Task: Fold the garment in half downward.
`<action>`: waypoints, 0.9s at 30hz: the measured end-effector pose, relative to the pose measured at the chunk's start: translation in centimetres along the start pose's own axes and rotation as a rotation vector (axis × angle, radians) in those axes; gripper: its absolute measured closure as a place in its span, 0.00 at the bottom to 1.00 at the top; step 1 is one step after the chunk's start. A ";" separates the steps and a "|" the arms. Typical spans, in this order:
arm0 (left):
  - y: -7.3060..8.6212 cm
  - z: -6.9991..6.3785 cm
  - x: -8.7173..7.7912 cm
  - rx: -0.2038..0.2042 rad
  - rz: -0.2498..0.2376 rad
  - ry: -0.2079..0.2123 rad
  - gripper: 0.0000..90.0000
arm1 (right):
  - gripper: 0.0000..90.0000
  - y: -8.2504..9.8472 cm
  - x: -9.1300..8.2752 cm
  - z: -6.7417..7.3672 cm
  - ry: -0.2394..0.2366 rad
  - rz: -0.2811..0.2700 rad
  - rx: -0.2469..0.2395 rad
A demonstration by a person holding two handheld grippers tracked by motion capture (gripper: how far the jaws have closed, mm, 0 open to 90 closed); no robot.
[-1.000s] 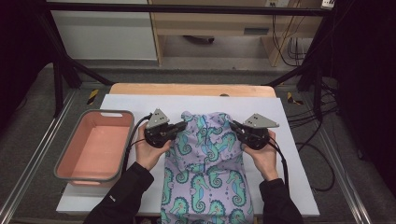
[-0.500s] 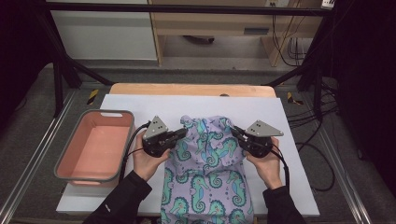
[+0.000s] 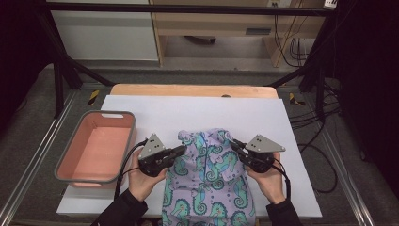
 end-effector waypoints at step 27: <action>8.9 -4.4 -4.6 -0.050 0.306 0.116 0.98 | 0.93 8.3 -2.2 6.6 -0.204 0.167 0.140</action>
Point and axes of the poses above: each handheld gripper's, and its own axes: x roughly forward along the jaws, y roughly out of its underside, z roughly to its left, the point moved 4 cm from there along x, roughly forward along the jaws, and after that the axes turned 11 degrees about -y, right-handed, at the moved point
